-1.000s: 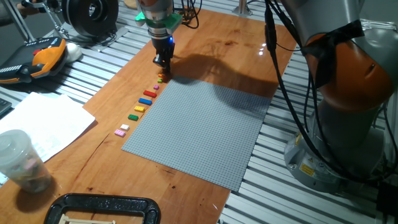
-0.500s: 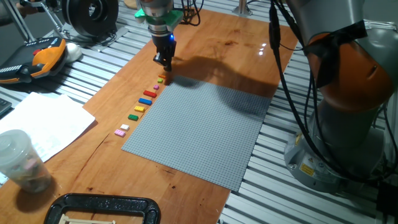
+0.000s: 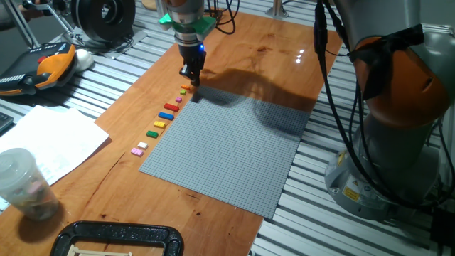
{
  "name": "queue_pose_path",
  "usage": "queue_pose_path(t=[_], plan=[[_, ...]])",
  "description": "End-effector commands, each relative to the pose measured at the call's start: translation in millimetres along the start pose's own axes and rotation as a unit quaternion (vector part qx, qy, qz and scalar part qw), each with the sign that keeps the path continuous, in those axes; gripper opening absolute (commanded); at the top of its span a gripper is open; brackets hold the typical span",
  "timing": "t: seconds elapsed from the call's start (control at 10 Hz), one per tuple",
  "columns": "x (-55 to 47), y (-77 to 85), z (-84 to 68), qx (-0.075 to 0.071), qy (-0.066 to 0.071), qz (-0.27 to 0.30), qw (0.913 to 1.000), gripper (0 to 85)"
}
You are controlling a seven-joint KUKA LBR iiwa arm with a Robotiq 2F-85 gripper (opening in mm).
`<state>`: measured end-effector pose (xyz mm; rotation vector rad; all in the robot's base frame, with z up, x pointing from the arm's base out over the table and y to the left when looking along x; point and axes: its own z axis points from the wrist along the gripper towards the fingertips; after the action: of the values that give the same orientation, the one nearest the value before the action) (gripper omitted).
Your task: Build with small Lego blocks
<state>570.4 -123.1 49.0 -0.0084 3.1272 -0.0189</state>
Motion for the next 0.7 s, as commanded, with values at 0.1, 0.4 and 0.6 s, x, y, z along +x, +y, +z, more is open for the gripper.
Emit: queue_pose_path(t=[0.1, 0.4, 0.6], plan=[[5.0, 2.4, 0.6, -0.001, -0.002, -0.001, 1.0, 0.0], [5.2, 2.5, 0.7, 0.002, -0.007, 0.0, 1.0, 0.0], [5.2, 2.5, 0.7, 0.006, -0.007, -0.001, 1.0, 0.0]])
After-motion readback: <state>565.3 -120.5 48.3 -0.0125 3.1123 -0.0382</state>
